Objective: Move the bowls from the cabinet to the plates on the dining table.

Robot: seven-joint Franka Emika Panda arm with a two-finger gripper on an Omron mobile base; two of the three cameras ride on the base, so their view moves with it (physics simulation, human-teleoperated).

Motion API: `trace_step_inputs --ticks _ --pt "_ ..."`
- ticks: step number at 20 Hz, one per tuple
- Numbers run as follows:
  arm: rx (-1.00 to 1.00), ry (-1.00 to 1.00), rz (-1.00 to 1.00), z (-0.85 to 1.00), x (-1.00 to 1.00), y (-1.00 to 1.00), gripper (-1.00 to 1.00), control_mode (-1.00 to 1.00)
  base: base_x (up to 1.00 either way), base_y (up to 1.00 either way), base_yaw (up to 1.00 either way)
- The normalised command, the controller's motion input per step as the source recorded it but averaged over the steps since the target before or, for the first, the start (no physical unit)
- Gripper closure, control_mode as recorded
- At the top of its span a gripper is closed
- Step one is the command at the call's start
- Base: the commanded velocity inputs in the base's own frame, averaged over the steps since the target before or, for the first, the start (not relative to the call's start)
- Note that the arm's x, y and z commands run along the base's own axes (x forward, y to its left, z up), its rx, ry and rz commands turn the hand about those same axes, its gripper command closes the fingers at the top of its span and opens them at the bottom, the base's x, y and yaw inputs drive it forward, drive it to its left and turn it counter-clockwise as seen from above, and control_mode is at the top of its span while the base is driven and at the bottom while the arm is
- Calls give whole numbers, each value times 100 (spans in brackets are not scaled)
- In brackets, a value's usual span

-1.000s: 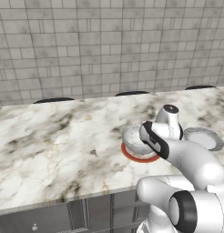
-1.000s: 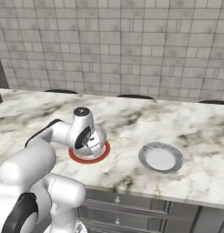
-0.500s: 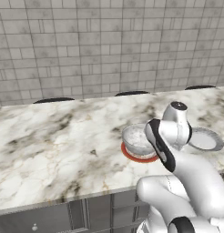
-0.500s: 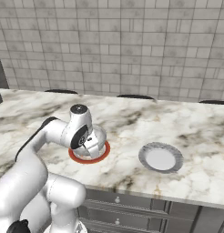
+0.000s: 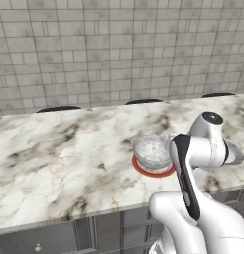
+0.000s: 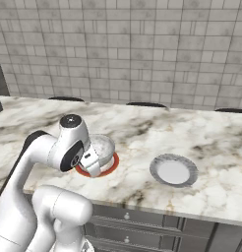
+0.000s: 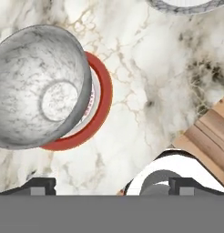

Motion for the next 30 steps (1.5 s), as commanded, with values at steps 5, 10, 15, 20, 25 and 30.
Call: trace_step_inputs --ticks 5,10,15,20,25,30 --pt "-8 -3 21 86 -48 0 -100 -100 0 0 0" --pt "-14 0 26 84 -45 0 -100 -100 0 0 0" --pt "-16 0 28 57 -64 9 -100 -100 0 0 0" --pt "-13 0 22 56 -87 14 -100 -100 0 0 0" --pt "-6 0 11 34 -40 13 -100 -100 0 0 0" --pt "0 0 0 0 0 2 -100 -100 0 0 0"
